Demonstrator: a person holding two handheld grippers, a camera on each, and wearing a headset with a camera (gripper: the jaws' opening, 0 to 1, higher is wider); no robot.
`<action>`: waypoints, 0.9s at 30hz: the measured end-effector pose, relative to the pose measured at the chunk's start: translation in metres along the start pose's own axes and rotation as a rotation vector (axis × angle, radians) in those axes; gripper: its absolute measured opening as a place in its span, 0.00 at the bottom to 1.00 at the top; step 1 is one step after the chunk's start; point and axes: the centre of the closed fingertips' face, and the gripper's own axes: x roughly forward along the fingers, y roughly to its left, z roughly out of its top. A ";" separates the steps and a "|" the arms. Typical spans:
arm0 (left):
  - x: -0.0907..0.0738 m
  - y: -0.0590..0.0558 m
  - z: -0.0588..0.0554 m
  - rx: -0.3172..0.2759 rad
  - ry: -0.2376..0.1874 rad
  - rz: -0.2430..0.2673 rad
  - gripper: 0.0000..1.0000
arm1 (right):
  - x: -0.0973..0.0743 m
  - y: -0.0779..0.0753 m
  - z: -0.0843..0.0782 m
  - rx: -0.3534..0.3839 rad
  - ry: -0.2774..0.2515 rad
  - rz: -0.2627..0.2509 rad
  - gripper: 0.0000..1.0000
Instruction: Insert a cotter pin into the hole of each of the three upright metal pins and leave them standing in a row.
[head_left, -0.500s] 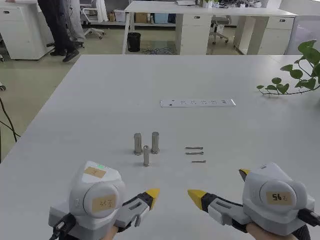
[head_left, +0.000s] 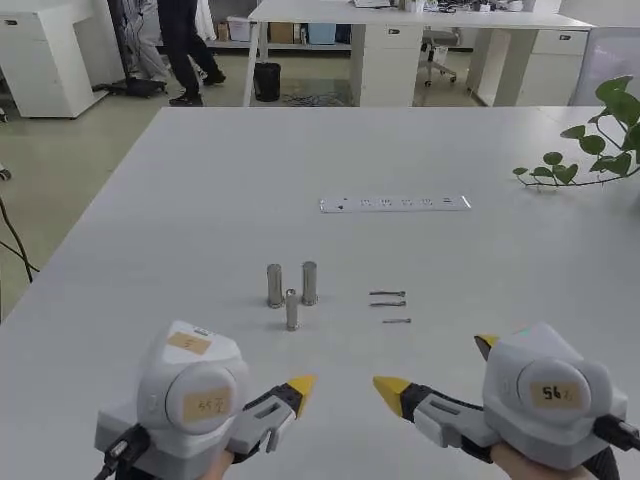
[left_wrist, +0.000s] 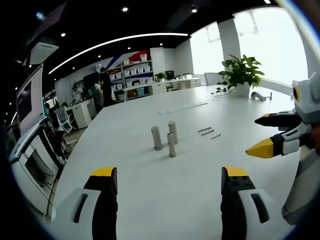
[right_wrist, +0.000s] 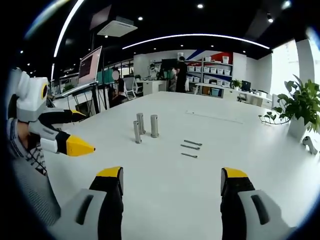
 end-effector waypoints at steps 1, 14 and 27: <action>0.000 0.000 0.000 -0.001 0.001 -0.001 0.84 | 0.000 0.000 0.000 -0.002 0.001 0.000 0.78; -0.001 0.001 0.000 0.002 0.002 0.002 0.83 | 0.000 0.000 -0.002 0.001 0.006 0.001 0.78; -0.001 0.001 0.000 0.007 0.001 0.005 0.82 | 0.000 0.000 -0.002 0.004 0.008 0.000 0.77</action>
